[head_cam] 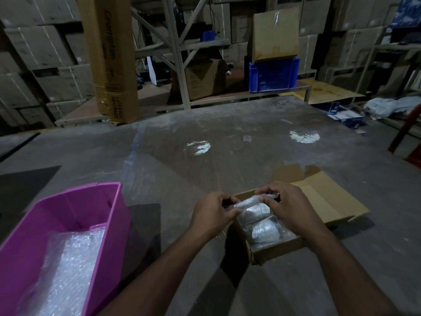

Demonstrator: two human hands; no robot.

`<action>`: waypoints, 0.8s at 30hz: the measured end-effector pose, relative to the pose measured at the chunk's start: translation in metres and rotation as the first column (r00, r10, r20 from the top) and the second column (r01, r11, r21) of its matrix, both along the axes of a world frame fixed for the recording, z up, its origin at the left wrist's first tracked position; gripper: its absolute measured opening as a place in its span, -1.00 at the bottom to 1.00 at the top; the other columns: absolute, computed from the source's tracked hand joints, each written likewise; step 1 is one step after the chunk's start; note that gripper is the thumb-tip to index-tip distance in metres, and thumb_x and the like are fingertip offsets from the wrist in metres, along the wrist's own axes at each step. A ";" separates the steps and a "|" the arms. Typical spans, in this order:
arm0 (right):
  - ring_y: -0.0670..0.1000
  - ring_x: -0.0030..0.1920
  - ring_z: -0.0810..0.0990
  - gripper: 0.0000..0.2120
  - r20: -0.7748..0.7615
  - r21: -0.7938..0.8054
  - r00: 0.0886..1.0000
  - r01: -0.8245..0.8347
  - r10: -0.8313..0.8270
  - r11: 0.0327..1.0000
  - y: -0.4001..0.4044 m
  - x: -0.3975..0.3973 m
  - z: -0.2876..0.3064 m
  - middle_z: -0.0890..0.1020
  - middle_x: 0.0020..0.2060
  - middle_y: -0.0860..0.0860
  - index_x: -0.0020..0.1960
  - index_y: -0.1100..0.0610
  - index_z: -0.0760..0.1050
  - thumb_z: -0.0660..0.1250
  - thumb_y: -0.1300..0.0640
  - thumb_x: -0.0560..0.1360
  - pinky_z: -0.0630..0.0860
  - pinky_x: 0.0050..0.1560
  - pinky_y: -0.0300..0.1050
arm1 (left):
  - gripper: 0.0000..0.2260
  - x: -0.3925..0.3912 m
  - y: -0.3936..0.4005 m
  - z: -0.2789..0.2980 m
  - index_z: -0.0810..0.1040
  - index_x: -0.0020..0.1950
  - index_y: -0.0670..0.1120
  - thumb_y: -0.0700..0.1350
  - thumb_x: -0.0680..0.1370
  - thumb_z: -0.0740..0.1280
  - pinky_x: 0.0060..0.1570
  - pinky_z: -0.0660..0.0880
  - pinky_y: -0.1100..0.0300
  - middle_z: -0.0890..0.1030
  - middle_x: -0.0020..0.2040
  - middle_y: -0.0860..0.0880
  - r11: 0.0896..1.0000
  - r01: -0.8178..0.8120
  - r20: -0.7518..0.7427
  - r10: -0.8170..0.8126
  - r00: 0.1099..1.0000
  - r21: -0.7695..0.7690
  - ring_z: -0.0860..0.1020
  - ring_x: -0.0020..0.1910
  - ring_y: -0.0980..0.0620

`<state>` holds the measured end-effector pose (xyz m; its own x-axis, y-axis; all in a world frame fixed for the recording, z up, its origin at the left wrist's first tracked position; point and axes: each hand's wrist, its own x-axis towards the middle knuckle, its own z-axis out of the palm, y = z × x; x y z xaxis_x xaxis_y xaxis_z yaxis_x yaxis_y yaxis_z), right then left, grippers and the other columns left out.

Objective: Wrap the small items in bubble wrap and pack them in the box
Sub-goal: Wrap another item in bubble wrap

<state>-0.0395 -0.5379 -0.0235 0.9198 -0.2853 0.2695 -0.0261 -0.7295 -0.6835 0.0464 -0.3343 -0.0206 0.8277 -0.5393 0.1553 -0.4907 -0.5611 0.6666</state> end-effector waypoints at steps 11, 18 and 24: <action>-0.19 -0.17 0.49 -0.88 -0.260 -0.308 0.961 0.009 -0.093 0.951 -0.014 0.004 -0.011 0.52 -0.13 -0.19 -0.05 -0.18 0.57 0.45 0.04 0.52 0.33 -0.26 -0.31 | -0.88 -0.012 -0.023 -0.026 0.62 -0.07 0.09 0.07 0.45 0.46 -0.11 0.53 0.13 0.64 -0.08 0.14 0.976 -0.085 0.163 0.052 0.985 0.201 0.55 -0.02 0.13; -0.11 -0.11 0.49 -0.87 -0.334 -0.384 0.940 -0.064 -0.074 0.921 -0.023 0.010 -0.016 0.54 -0.12 -0.16 -0.14 -0.15 0.58 0.44 0.08 0.50 0.35 -0.18 -0.20 | -0.86 -0.015 -0.027 -0.029 0.70 -0.02 0.07 0.08 0.49 0.42 -0.18 0.42 0.19 0.69 -0.04 0.10 0.963 -0.078 0.232 0.017 0.973 0.258 0.61 0.00 0.09; -0.06 -0.08 0.55 -0.76 -0.372 -0.414 0.923 -0.066 -0.102 0.908 -0.026 0.017 -0.020 0.56 -0.17 -0.14 -0.24 -0.18 0.48 0.43 0.14 0.44 0.30 -0.24 -0.18 | -0.81 -0.014 -0.029 -0.027 0.72 -0.05 0.05 0.11 0.53 0.37 -0.09 0.58 0.09 0.68 -0.10 0.06 0.935 0.013 0.247 -0.107 0.963 0.355 0.59 -0.05 0.04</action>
<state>-0.0229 -0.5639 -0.0436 0.9698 -0.2440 0.0001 -0.2358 -0.9373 -0.2567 0.0322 -0.3633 -0.0472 0.7486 -0.6452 0.1528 -0.6588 -0.6980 0.2806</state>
